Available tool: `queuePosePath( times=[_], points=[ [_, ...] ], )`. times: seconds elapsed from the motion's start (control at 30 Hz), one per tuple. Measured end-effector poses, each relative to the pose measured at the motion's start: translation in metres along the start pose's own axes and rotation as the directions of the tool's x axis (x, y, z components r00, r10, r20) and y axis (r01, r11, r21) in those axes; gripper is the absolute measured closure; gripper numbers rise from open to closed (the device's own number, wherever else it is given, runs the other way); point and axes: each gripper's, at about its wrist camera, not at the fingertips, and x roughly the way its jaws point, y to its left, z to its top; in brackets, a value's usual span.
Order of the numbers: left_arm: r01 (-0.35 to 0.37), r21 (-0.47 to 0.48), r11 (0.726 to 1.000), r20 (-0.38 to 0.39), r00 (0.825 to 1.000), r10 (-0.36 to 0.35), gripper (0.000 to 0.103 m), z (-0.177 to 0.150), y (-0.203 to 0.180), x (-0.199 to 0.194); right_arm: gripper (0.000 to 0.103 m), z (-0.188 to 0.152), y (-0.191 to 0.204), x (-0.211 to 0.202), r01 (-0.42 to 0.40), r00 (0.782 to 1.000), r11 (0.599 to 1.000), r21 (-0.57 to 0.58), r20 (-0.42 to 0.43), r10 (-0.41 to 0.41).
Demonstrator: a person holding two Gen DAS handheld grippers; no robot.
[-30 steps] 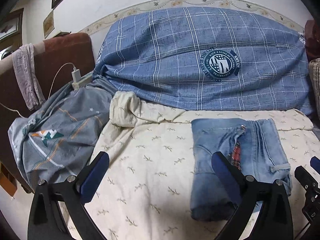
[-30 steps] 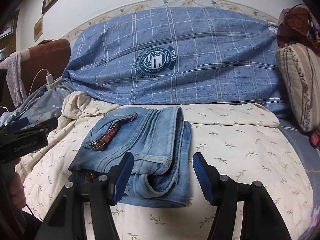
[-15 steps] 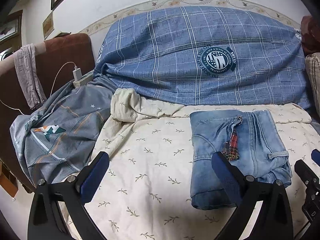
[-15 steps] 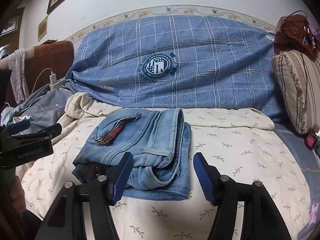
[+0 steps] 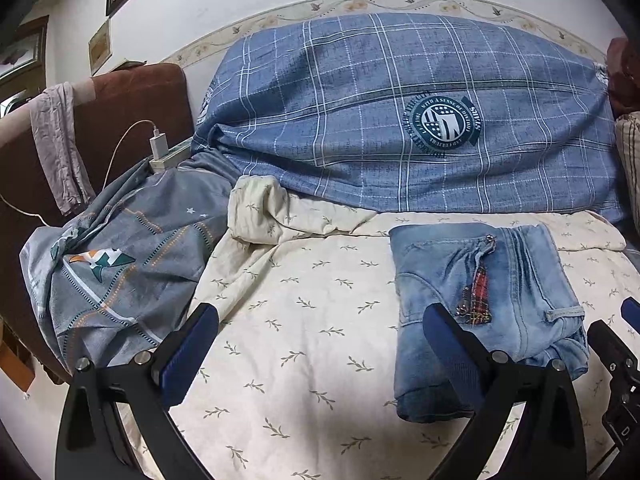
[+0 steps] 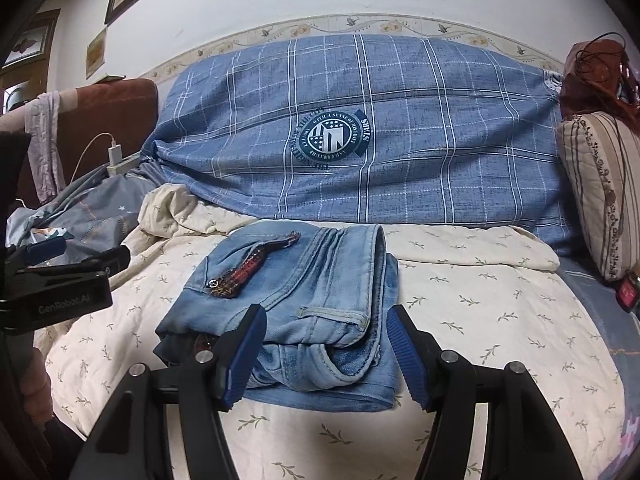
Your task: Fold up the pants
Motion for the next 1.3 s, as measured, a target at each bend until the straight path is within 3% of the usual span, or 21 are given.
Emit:
queuePosePath(
  times=[1.3],
  points=[
    [-0.009,-0.023,1.000,0.034,0.999,0.009,0.001,0.0039,0.0059,-0.0068,0.037,-0.0003,0.0059,0.0035,-0.006,1.000,1.000,-0.009,-0.008,0.006]
  ],
)
